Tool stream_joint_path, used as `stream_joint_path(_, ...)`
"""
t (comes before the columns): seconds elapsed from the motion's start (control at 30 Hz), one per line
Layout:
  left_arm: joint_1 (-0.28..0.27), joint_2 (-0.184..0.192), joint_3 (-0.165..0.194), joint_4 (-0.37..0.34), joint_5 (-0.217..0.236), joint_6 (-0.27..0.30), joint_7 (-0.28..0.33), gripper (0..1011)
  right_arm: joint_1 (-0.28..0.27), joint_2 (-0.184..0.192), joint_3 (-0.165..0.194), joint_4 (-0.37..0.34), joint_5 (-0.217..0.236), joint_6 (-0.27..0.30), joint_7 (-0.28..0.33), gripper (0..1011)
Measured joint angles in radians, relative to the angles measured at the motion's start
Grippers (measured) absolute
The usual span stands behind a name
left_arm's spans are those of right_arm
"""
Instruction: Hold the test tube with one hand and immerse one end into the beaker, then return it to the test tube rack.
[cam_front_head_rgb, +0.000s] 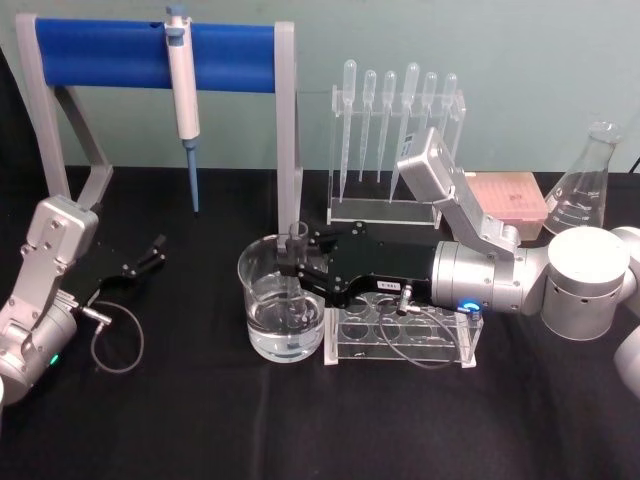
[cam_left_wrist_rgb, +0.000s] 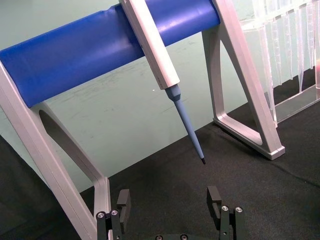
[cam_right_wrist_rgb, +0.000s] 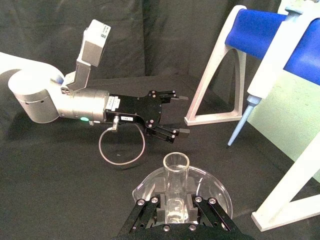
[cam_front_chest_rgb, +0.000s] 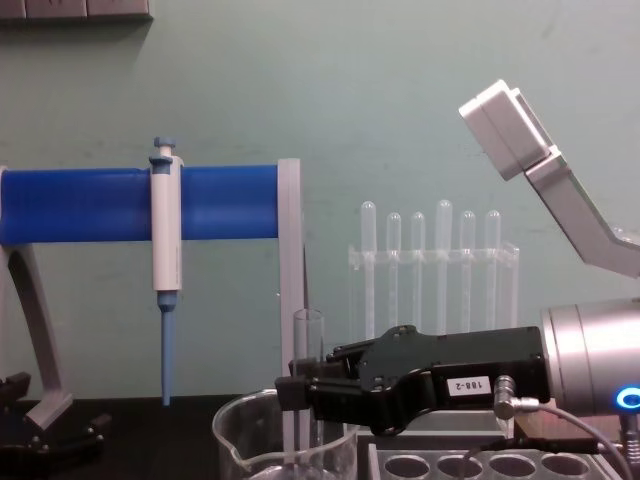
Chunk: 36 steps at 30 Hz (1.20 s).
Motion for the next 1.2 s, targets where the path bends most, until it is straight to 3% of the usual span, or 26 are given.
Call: stream_joint_path(1.2,0.000,0.000,0.000,0.000,0.000,0.000,0.000,1000,0.000,0.000,0.000,0.000,0.000,0.000,0.000,231)
